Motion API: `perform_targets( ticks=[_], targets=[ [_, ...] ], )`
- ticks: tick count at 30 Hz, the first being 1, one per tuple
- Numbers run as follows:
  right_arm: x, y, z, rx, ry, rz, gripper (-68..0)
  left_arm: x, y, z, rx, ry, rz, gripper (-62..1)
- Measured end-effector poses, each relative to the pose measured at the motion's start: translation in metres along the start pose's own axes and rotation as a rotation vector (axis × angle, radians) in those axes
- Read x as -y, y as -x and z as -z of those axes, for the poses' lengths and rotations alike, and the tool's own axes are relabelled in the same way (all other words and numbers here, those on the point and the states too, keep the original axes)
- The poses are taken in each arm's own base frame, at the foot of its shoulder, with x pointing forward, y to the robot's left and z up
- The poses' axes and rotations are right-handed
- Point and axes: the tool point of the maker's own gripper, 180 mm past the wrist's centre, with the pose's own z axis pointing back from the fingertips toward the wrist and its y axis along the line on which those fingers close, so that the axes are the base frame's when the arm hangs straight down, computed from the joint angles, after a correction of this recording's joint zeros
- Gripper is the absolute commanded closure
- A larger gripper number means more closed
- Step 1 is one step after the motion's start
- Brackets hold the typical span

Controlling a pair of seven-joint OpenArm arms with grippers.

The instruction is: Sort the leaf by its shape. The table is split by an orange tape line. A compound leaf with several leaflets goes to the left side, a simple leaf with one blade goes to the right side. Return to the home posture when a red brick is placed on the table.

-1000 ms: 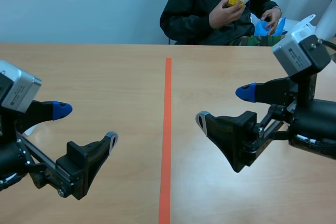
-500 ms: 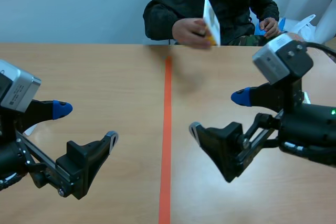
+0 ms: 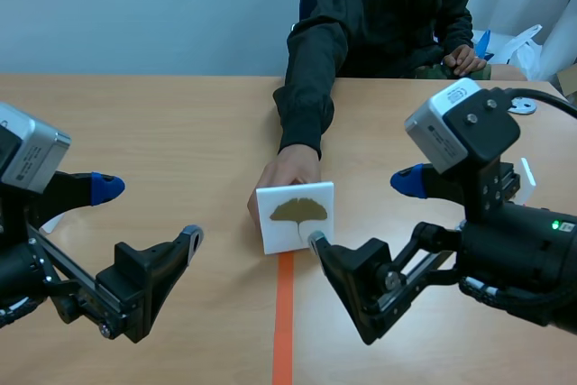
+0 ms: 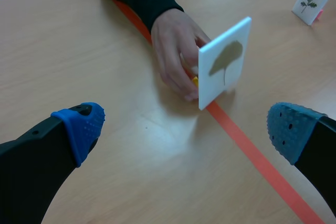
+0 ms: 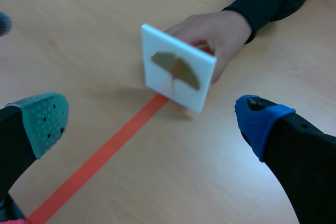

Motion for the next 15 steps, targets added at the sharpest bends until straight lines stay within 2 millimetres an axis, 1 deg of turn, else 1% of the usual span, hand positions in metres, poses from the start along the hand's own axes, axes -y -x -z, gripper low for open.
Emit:
perform_targets(
  ticks=[15],
  targets=[
    [0.0013,-0.0020,0.0001,0.009,0.005,-0.008,-67.9,0.0001,0.0000,0.0000,0.000,0.000,0.000,-62.3]
  ],
)
